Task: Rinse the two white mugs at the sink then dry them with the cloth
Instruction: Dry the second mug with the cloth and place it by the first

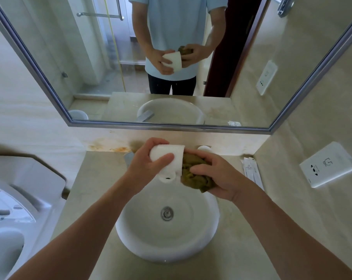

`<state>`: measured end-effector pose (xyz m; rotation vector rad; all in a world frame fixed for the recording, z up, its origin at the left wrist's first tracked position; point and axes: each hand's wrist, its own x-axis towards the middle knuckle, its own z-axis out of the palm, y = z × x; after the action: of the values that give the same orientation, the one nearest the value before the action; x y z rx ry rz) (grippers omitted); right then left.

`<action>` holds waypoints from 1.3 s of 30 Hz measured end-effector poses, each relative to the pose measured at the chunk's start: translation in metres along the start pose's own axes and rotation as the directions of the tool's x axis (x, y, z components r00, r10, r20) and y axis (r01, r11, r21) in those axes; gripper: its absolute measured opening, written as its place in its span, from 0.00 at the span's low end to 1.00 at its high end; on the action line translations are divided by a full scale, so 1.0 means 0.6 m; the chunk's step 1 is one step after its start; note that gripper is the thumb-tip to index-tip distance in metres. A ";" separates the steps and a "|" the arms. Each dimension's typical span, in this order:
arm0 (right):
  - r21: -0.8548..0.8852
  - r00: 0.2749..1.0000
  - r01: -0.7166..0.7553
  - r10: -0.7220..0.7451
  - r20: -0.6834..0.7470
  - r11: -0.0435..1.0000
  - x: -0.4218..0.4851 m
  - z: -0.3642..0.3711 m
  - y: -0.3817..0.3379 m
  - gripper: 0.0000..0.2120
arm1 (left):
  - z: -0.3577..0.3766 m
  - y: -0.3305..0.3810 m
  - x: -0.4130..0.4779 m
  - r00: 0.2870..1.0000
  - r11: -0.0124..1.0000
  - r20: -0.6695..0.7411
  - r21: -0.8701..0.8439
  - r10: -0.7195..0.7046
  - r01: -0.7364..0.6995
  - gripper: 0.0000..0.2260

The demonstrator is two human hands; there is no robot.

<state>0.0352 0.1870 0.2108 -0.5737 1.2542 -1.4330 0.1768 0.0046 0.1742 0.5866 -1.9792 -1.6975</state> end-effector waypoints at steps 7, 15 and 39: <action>-0.542 0.891 0.332 -0.445 -0.089 0.772 -0.018 0.002 -0.018 0.23 | 0.001 -0.038 0.006 0.933 0.913 0.036 -0.194 -0.359 0.359 0.18; -0.716 0.880 0.268 -0.467 -0.091 0.644 0.041 0.033 0.019 0.15 | 0.010 -0.011 0.011 0.969 0.970 0.118 -0.087 -0.217 0.228 0.20; -0.500 0.767 0.235 -0.475 -0.431 0.833 0.059 0.057 0.033 0.19 | 0.058 -0.029 0.037 0.870 0.766 0.096 -0.435 -0.483 0.473 0.28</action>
<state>0.0625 0.1451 0.1938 -0.7644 2.0310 -1.7319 0.1383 0.0166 0.1543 0.9871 -1.4004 -2.3467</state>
